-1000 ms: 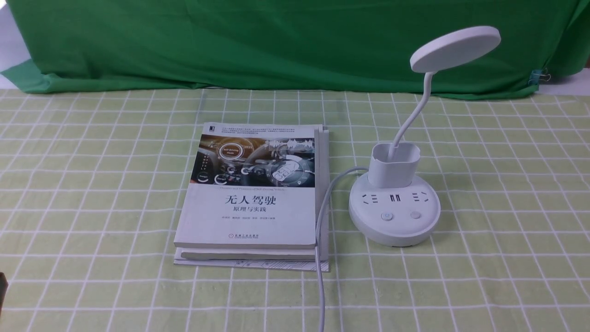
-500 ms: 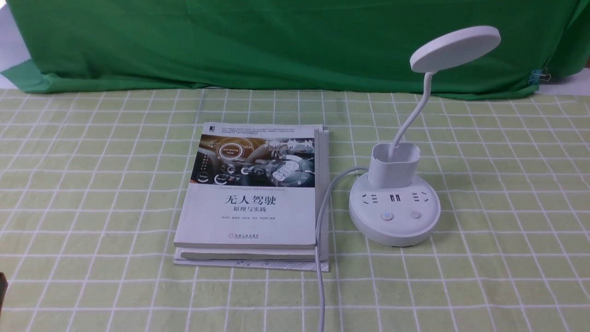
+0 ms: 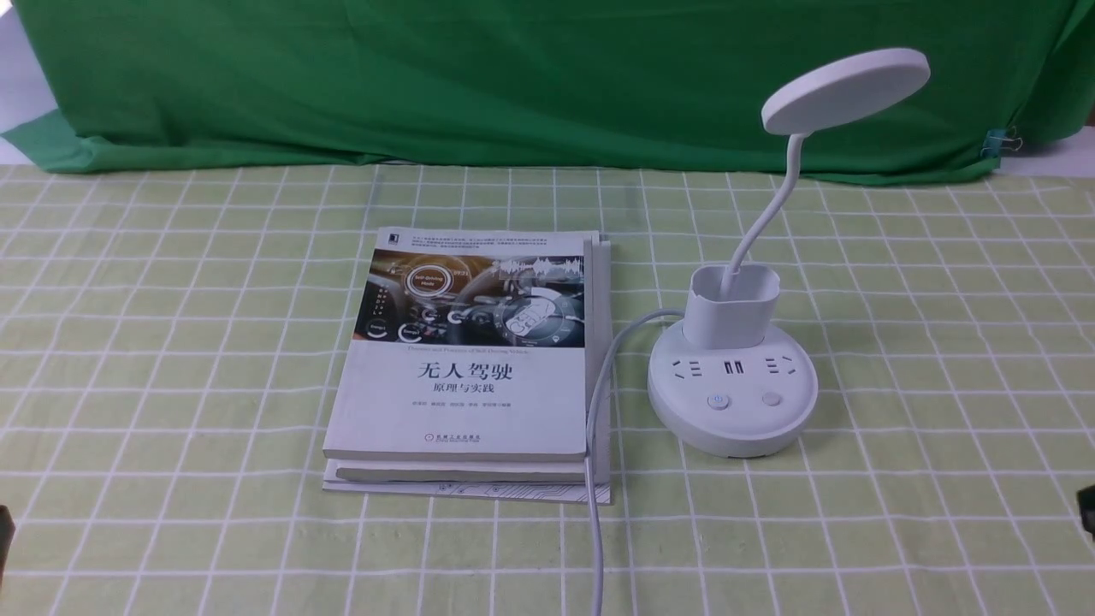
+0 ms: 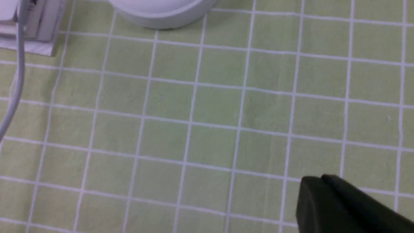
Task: Turn on the table lamp on the green coffee tablecloth with your hand.
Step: 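Press the button on the base of the white desk lamp with the right gripper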
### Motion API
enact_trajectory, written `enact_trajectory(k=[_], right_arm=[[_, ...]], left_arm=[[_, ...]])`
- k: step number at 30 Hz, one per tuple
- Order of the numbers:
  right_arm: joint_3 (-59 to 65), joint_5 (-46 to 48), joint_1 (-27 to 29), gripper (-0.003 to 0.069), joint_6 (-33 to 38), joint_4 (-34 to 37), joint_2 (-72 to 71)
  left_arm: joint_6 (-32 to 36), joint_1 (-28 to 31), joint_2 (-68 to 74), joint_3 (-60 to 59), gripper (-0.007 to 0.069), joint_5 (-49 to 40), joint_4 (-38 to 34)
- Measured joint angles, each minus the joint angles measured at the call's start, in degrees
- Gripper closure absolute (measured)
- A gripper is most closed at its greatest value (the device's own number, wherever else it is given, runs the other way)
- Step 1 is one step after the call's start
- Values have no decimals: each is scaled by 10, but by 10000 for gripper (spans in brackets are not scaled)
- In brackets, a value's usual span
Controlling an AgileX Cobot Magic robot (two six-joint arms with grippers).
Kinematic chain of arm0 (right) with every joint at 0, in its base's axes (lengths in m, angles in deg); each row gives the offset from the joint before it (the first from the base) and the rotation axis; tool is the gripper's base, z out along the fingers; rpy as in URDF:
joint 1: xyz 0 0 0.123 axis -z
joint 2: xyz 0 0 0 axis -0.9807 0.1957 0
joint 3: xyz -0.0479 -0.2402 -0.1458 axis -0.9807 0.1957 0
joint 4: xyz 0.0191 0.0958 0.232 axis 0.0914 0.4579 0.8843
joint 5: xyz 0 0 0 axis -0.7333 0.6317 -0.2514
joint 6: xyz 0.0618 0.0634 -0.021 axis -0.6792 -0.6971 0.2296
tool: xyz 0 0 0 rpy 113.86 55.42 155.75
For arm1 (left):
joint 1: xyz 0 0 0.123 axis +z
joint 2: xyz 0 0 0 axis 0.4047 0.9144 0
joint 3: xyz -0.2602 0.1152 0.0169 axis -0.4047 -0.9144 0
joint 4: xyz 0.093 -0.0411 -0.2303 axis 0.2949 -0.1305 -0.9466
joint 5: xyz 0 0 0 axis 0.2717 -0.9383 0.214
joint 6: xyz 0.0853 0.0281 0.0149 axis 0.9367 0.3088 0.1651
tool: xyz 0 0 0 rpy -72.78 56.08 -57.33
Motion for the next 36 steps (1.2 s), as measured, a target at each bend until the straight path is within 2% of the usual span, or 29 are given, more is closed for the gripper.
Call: enact_trajectory(k=[3,8,11,22,36], right_arm=[[-32,-16,-30,629,7,5,87],[-119,-35,-115,629,16,3,239],[-175,-49,-139,629,24,3,310],[-309,-81,-143,629,37,-1,486],[-323,-97,-143,629,37,-4,519]], left_arm=[[0,0,0,0,383,0,0],[0,0,0,0,383,0,0],[0,0,0,0,383,0,0],[0,0,0,0,383,0,0],[0,0,0,0,383,0,0]])
